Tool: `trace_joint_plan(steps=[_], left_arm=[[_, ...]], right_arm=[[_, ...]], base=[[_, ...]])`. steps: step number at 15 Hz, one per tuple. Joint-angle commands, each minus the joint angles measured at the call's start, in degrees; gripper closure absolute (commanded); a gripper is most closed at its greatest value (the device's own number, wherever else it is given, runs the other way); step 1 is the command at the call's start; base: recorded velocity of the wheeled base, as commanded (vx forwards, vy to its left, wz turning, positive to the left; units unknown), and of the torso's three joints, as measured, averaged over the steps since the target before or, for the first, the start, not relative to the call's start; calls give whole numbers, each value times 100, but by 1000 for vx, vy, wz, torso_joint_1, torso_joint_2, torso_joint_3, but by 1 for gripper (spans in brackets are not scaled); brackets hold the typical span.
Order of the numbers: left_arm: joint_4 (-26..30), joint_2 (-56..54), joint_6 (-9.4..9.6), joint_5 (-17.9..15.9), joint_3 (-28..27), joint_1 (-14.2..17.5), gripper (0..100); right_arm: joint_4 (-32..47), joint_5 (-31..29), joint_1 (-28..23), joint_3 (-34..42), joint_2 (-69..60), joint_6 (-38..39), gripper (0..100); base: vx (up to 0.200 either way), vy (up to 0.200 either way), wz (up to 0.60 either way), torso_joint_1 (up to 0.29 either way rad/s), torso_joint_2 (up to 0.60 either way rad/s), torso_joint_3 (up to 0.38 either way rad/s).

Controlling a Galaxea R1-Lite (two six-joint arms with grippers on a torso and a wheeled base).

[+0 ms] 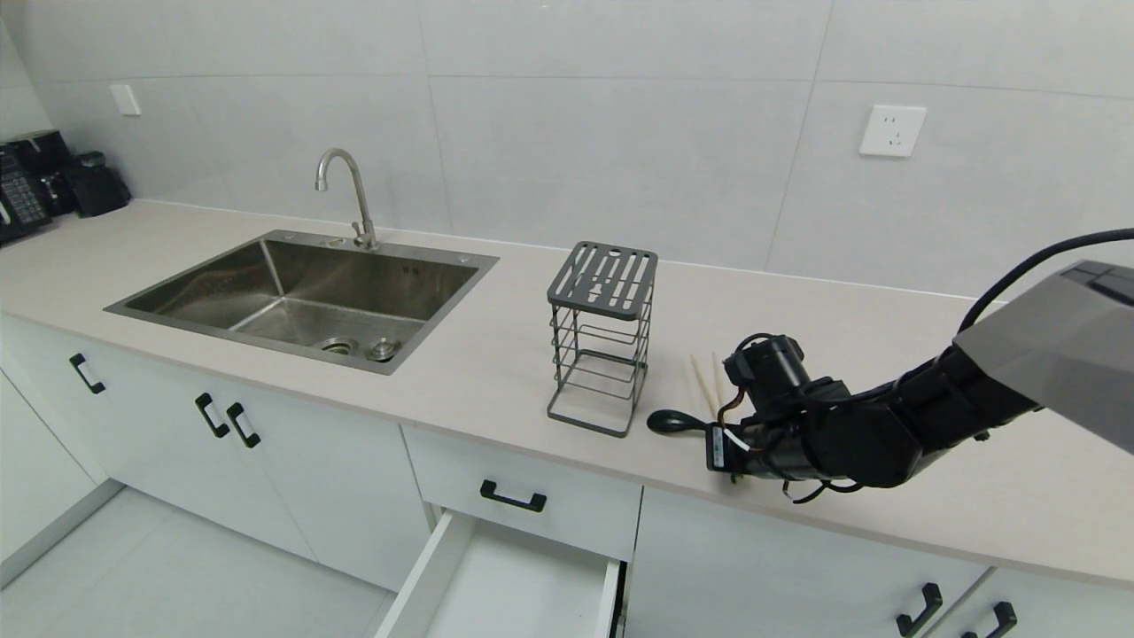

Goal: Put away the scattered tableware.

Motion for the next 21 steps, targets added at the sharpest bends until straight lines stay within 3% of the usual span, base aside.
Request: trace_joint_plan(steps=[1, 8, 14, 16, 17, 21], left_arm=[[-13, 7, -4, 6, 0, 0, 0], [-22, 7, -12, 6, 0, 0, 0], [-13, 7, -4, -12, 0, 0, 0], [-4, 7, 49, -29, 0, 0, 0], [-4, 7, 76, -47, 0, 0, 0], [-4, 7, 76, -47, 0, 0, 0]], right_arm=[[-1, -4, -44, 1, -14, 0, 100], [-18, -48, 9, 309, -972, 0, 100], [-344, 110, 545, 1082, -2247, -123, 100], [-783, 330, 659, 1337, -2519, -369, 100], [-1258, 400, 686, 1742, -2862, -949, 100], [-1433, 814, 686, 1979, -3451, -1784, 100]], base=[[0, 0, 0, 0, 0, 0], [0, 0, 0, 0, 0, 0], [0, 0, 0, 0, 0, 0], [0, 0, 0, 0, 0, 0], [0, 0, 0, 0, 0, 0], [0, 0, 0, 0, 0, 0]])
